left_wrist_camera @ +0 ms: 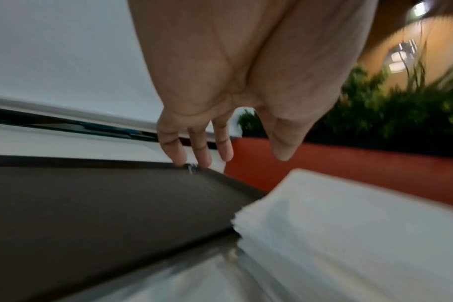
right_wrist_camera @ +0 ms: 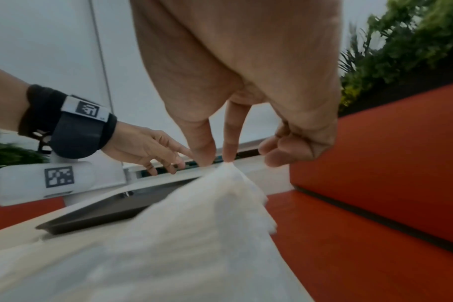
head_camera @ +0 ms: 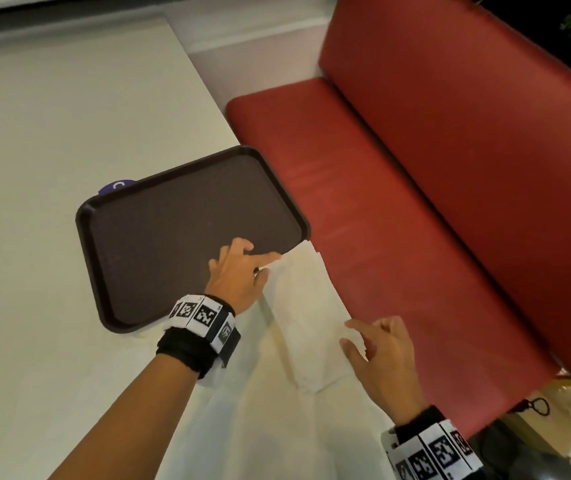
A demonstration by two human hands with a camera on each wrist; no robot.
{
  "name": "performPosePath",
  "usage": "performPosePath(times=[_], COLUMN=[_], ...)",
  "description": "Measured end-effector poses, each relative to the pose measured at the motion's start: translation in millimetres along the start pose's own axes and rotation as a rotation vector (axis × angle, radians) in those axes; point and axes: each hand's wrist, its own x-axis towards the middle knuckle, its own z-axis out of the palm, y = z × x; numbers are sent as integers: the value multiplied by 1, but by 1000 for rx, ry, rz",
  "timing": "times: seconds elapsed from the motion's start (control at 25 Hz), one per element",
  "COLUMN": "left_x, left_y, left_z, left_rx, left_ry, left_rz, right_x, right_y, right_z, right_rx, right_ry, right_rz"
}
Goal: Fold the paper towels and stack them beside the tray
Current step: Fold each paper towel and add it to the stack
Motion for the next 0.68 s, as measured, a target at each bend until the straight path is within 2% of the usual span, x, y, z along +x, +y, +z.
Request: performPosePath(times=[0.08, 0.16, 0.24, 0.32, 0.4, 0.48, 0.64, 0.68], left_x=[-49, -114, -182, -249, -306, -349, -401, -409], left_y=[-29, -59, -81, -97, -107, -114, -126, -129], left_z=[-14, -21, -14, 1, 18, 35, 56, 58], left_rx=[-170, -308, -359, -418, -455, -495, -548, -547], left_ry=[71, 60, -7, -32, -39, -17, 63, 81], left_rz=[-30, -112, -248, -392, -518, -623, -747, -755], right_x=[-7, -16, -27, -45, -60, -67, -75, -78], right_y=[-24, -48, -68, -85, -95, -99, -91, -92], right_z=[-3, 11, 42, 84, 118, 140, 150, 148], right_rx=[22, 51, 41, -155, -392, -510, -470, -409], right_ry=[77, 25, -226, -499, -642, -636, -643, -599], right_rz=[-155, -285, -277, -238, -220, -235, -267, -280])
